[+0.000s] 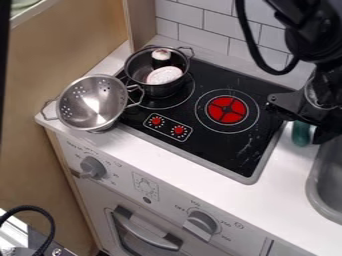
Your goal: Take the blue object into cooking pot
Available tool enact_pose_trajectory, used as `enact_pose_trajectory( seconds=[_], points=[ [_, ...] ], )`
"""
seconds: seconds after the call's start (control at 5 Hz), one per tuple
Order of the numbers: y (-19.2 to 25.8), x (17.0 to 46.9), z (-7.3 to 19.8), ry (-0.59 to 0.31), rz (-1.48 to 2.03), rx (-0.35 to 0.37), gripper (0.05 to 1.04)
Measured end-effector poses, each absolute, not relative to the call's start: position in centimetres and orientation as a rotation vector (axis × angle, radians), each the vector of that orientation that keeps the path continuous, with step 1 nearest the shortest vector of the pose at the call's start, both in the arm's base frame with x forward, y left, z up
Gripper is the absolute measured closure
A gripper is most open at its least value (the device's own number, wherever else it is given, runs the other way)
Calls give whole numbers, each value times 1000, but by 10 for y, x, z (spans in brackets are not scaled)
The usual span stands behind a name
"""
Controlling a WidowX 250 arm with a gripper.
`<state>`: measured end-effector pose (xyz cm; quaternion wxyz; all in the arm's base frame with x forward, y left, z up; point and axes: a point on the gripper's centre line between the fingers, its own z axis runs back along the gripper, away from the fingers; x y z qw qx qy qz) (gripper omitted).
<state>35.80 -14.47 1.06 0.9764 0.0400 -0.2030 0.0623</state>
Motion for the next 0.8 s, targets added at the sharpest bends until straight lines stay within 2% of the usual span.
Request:
enact_pose_trajectory(
  seconds=[0.2, 0.6, 0.8],
  points=[
    [-143, 357, 11, -398, 132, 83, 128],
    [-144, 350, 11, -336, 175, 82, 651],
    [-144, 343, 15, -287, 179, 82, 675]
  ],
)
